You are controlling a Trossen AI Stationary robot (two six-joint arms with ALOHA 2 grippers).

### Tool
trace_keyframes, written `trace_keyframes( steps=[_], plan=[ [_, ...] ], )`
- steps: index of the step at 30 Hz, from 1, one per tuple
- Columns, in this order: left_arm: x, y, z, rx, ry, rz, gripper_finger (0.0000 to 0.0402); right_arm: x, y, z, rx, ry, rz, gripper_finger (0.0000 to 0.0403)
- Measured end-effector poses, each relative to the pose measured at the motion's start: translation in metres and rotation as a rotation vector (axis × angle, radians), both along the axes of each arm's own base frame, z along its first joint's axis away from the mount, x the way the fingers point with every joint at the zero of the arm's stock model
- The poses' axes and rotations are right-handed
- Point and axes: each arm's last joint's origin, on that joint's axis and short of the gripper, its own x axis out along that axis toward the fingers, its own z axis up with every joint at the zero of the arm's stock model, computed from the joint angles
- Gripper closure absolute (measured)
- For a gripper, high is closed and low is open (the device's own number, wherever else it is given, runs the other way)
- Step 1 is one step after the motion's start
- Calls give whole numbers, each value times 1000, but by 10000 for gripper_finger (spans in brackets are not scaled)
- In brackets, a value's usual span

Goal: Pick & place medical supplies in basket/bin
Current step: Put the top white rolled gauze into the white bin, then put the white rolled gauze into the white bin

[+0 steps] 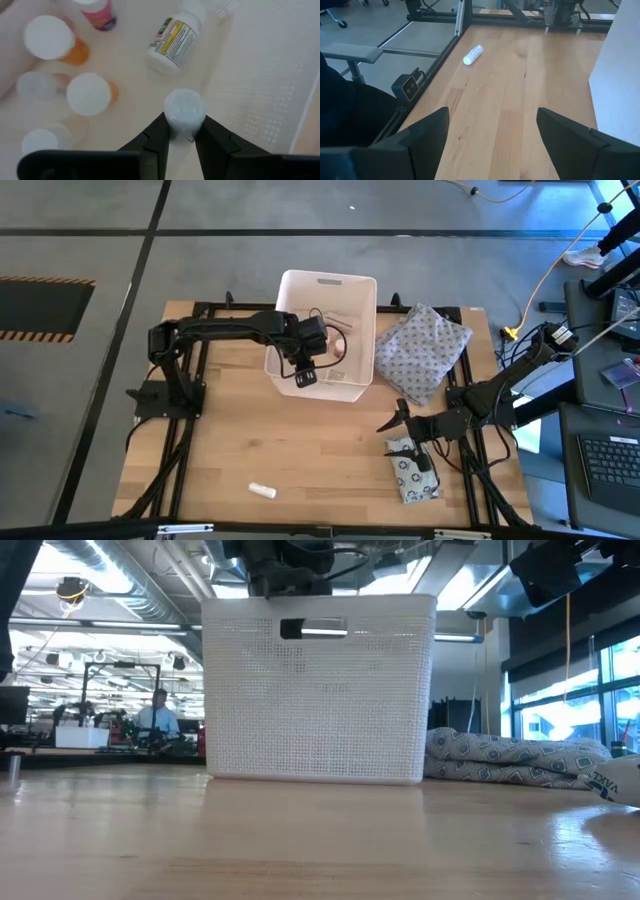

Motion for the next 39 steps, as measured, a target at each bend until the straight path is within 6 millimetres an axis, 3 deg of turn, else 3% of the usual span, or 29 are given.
trace_keyframes(
  steps=[4, 24, 28, 32, 36, 39],
  plan=[
    [-5, 4, 10, 46, -22, 26, 321, 0, 0, 0, 0, 0, 0, 100],
    [-9, 5, 12, 65, -6, -59, 243, 0, 0, 0, 1, 1, 0, 100],
    [-7, 6, 35, 101, -52, -47, 240, 0, 0, 0, 0, 1, -1, 100],
    [-7, 2, 71, 129, -118, -48, 241, 0, 0, 0, 0, 2, -1, 100],
    [-9, -16, 102, 132, -164, -101, 247, 0, 0, -1, 6, 14, -5, 100],
    [-15, -38, 111, 126, -124, -176, 251, -1, -1, -4, 19, 47, -18, 100]
  ],
)
